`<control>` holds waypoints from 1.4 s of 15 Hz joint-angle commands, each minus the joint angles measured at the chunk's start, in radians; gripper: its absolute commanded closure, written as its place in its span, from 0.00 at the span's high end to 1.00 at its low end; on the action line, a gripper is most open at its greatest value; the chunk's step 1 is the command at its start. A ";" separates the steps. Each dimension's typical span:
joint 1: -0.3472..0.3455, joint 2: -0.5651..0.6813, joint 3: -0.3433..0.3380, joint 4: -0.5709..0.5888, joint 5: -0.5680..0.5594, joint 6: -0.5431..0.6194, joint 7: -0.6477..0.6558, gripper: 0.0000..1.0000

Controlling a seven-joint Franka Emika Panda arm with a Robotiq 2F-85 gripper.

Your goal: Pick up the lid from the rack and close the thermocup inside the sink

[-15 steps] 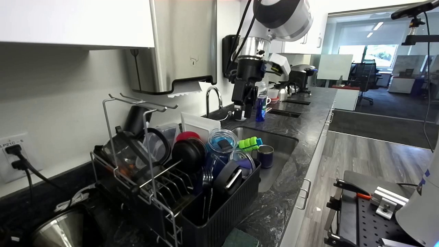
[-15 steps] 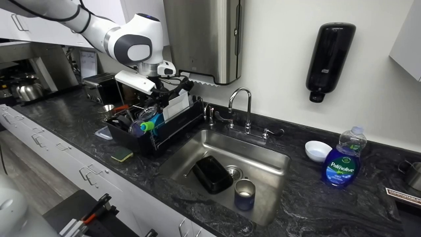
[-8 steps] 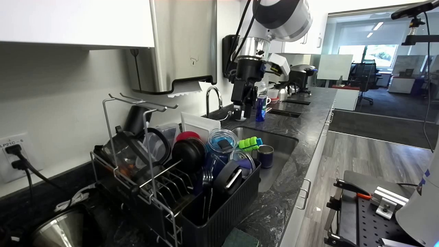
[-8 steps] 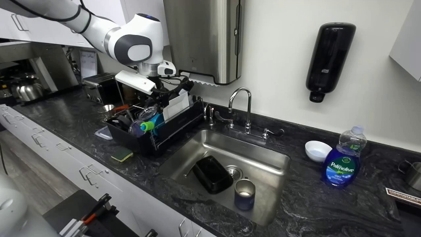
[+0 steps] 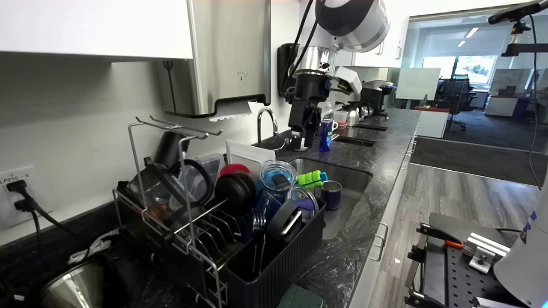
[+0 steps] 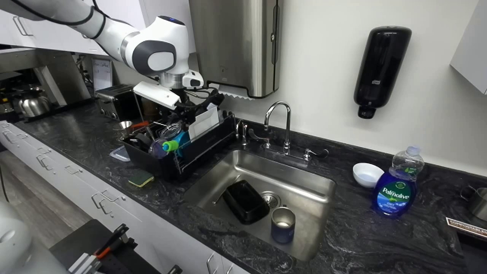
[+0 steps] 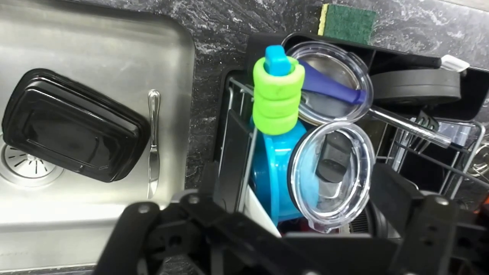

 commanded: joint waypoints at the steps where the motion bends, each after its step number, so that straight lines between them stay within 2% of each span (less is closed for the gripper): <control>1: -0.004 0.009 0.014 -0.010 0.016 0.057 -0.034 1.00; 9: 0.003 0.077 0.031 -0.016 0.103 0.182 -0.073 1.00; 21: 0.001 0.102 0.055 -0.012 0.153 0.191 -0.098 1.00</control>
